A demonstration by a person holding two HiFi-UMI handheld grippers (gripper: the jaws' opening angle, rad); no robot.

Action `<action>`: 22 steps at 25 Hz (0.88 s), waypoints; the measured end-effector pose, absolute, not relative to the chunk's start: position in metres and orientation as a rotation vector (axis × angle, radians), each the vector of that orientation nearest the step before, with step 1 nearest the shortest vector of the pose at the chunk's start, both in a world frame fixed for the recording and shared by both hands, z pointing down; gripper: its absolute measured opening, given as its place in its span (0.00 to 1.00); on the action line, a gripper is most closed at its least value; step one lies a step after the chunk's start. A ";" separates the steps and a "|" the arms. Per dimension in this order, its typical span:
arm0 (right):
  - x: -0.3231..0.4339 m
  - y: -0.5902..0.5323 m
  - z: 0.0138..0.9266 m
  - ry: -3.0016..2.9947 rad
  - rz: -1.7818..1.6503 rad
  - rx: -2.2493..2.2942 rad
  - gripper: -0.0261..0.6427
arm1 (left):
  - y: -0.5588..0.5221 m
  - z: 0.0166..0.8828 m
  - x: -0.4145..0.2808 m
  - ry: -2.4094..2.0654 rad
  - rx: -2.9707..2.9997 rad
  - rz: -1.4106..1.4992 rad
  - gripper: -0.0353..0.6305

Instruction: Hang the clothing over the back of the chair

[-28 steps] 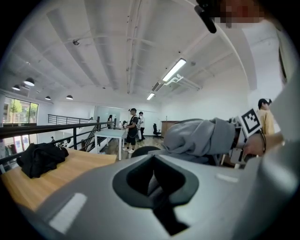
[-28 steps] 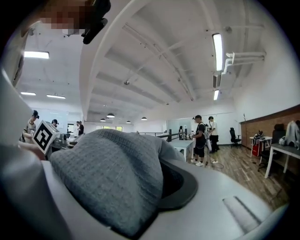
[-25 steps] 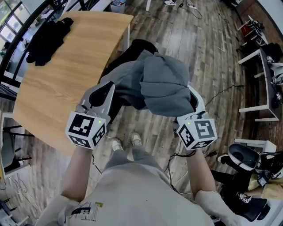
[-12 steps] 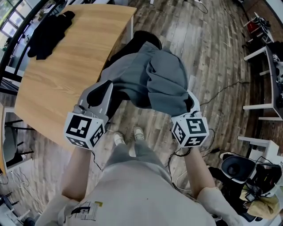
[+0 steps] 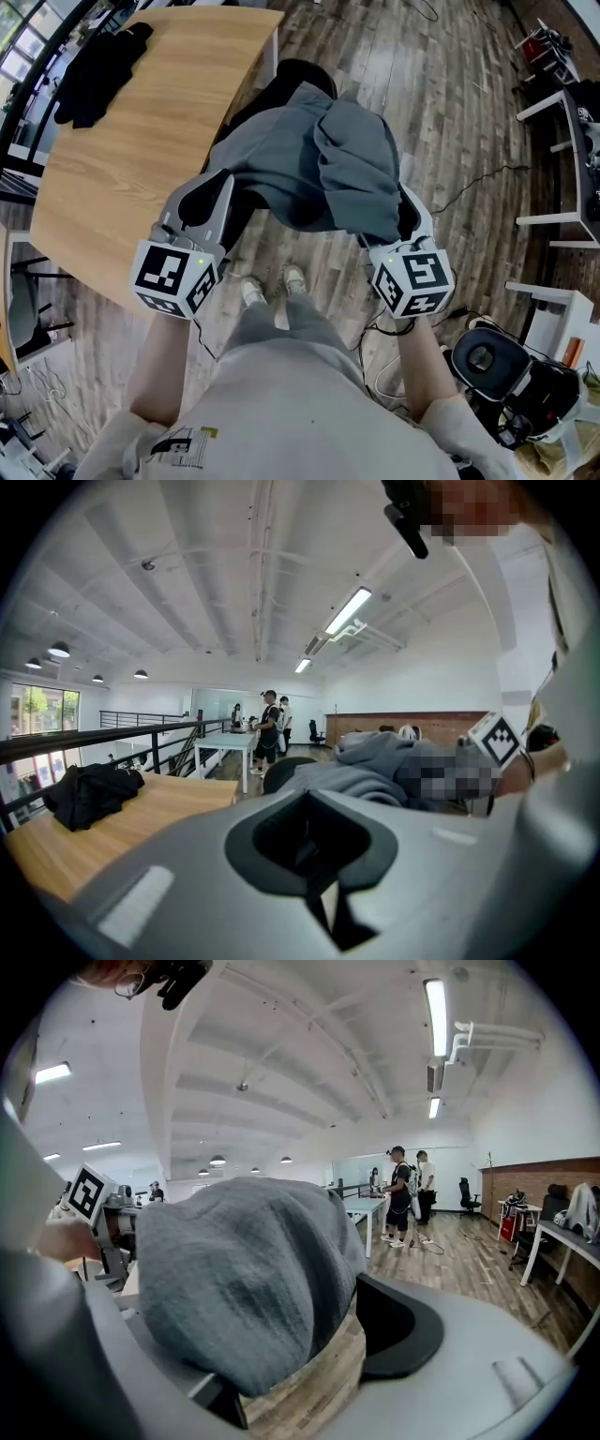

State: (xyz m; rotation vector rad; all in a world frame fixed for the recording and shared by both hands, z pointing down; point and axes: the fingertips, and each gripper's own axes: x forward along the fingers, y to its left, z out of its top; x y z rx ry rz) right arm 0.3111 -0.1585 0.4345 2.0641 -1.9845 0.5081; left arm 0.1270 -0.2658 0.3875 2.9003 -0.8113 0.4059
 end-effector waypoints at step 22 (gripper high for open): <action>0.275 -0.118 0.348 -2.161 0.376 2.082 0.60 | -0.228 0.358 0.119 -0.761 2.963 0.376 0.06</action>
